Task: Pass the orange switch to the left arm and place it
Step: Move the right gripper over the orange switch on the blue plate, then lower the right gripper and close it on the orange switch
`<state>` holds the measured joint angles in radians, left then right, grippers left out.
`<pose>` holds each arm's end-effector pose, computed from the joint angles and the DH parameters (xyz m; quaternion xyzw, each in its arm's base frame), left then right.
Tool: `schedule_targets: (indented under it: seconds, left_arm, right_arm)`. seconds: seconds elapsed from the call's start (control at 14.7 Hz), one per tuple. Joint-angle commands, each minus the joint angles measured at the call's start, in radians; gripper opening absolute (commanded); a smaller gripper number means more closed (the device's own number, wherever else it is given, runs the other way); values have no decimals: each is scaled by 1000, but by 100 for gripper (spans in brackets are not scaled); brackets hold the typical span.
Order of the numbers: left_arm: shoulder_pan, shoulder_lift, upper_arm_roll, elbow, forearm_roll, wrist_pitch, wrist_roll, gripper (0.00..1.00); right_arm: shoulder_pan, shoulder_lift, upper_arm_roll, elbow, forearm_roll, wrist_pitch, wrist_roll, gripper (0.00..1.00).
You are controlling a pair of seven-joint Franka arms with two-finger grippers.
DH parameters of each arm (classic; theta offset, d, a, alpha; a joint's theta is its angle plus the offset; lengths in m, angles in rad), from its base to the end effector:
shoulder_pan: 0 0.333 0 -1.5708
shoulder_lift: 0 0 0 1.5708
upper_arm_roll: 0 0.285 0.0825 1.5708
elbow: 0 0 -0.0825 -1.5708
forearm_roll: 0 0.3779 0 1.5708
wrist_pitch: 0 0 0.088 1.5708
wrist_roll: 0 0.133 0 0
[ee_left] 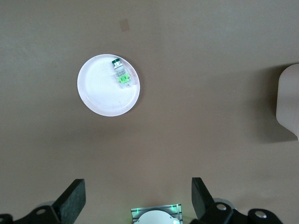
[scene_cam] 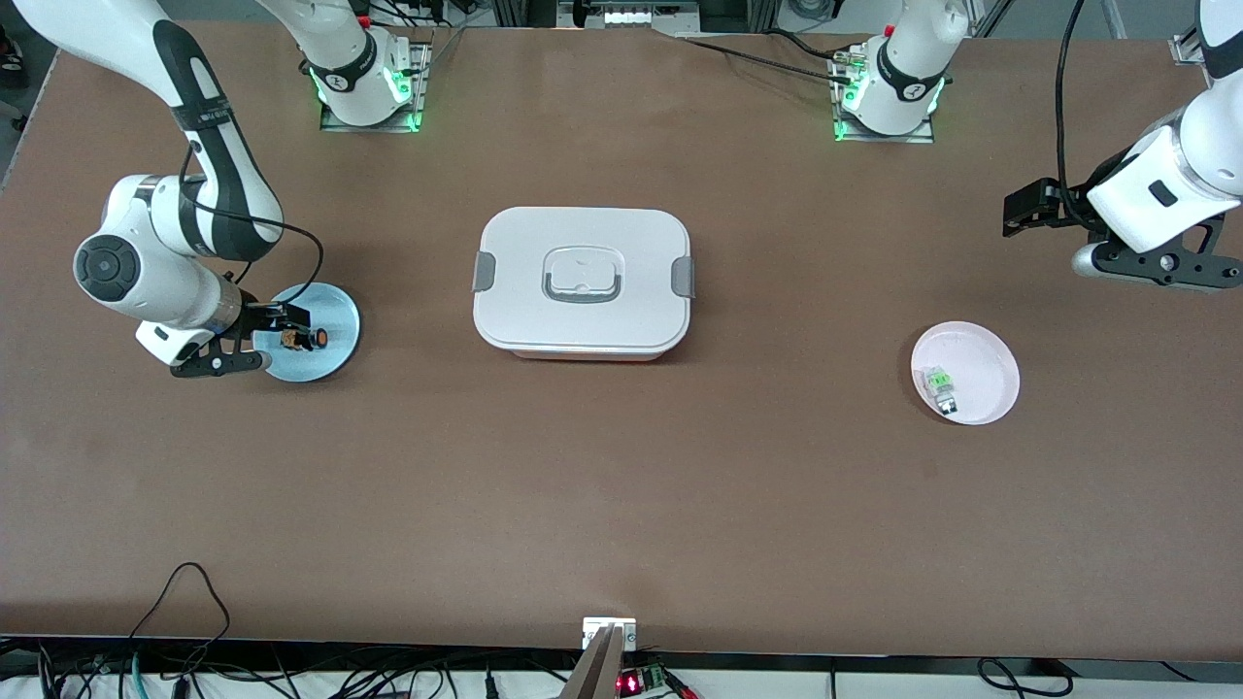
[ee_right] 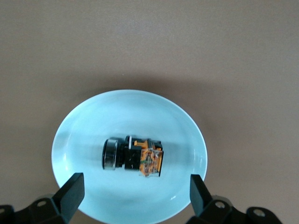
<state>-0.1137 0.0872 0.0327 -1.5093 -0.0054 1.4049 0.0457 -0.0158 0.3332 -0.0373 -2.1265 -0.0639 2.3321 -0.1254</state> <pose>0.5460 -0.0458 0.5352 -0.9934 0.0631 0.0956 0.0004 0.5429 -0.0317 0.1910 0.9958 0.0601 -0.0660 0.0220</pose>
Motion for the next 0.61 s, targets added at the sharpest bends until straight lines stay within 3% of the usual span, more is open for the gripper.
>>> schedule_targets:
  seconds: [0.0, 0.54]
  left_arm:
    - [0, 0, -2, 20, 10, -20, -9, 100]
    - [-1, 0, -7, 20, 10, -20, -9, 100]
  right_arm:
    - [-18, 38, 7, -3, 1, 52, 23, 100]
    - [-18, 55, 17, 3, 7, 49, 26, 100]
